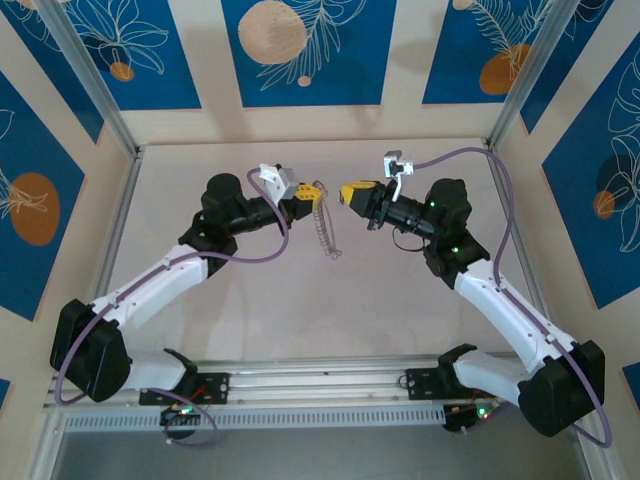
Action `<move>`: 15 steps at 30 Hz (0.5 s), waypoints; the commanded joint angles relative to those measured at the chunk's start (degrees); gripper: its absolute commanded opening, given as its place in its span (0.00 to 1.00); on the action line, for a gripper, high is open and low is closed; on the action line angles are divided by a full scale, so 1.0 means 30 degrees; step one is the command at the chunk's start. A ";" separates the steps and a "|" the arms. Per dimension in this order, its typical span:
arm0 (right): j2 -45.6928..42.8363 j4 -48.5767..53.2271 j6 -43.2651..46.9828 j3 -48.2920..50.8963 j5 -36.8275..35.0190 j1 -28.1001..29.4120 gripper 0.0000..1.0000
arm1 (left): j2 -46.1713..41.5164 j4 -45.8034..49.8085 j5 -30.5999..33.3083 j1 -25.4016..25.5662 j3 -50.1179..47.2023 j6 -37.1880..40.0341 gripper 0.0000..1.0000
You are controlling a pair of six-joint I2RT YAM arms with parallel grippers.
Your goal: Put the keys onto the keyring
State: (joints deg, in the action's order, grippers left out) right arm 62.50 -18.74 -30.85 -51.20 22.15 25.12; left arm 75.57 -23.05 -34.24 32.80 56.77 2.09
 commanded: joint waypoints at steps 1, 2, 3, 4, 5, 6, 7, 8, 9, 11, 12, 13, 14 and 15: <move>0.0257 0.0179 0.0790 -0.0132 0.0168 0.0294 0.00 | -0.0152 -0.0695 -0.0555 0.0288 0.0891 0.0300 0.00; 0.0325 0.0266 0.0928 -0.0187 0.0154 0.0387 0.00 | -0.0152 -0.0681 -0.0563 0.0301 0.0938 0.0300 0.00; 0.0368 0.0339 0.1020 -0.0247 0.0117 0.0458 0.00 | -0.0153 -0.0694 -0.0545 0.0317 0.0949 0.0300 0.00; 0.0457 0.0386 0.1126 -0.0291 0.0116 0.0557 0.00 | -0.0163 -0.0710 -0.0547 0.0341 0.0968 0.0300 0.00; 0.0501 0.0417 0.1194 -0.0334 0.0087 0.0653 0.00 | -0.0142 -0.0722 -0.0545 0.0346 0.0987 0.0300 0.00; 0.0551 0.0438 0.1280 -0.0379 0.0087 0.0707 0.00 | -0.0159 -0.0725 -0.0513 0.0374 0.0989 0.0315 0.00; 0.0625 0.0470 0.1360 -0.0420 0.0047 0.0787 0.00 | -0.0166 -0.0733 -0.0521 0.0381 0.0997 0.0332 0.00; 0.0655 0.0503 0.1424 -0.0451 -0.0022 0.0855 0.00 | -0.0151 -0.0740 -0.0515 0.0404 0.1005 0.0334 0.00; 0.0698 0.0534 0.1486 -0.0479 -0.0059 0.0883 0.00 | -0.0169 -0.0726 -0.0517 0.0408 0.1016 0.0331 0.00; 0.0758 0.0535 0.1553 -0.0511 -0.0140 0.0971 0.00 | -0.0152 -0.0705 -0.0535 0.0450 0.1034 0.0343 0.00; 0.0787 0.0535 0.1582 -0.0542 -0.0175 0.0987 0.00 | -0.0092 -0.0725 -0.0537 0.0486 0.1080 0.0339 0.00; 0.0830 0.0534 0.1612 -0.0569 -0.0225 0.1015 0.00 | -0.0068 -0.0696 -0.0521 0.0494 0.1099 0.0348 0.00; 0.0846 0.0534 0.1626 -0.0570 -0.0264 0.1000 0.00 | -0.0055 -0.0696 -0.0515 0.0523 0.1109 0.0330 0.00; 0.0846 0.0527 0.1663 -0.0599 -0.0301 0.1007 0.00 | -0.0018 -0.0695 -0.0542 0.0523 0.1113 0.0358 0.00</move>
State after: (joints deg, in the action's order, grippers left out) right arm 64.88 -17.08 -27.57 -51.27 22.02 27.81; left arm 75.57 -23.07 -34.46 33.65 57.71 2.09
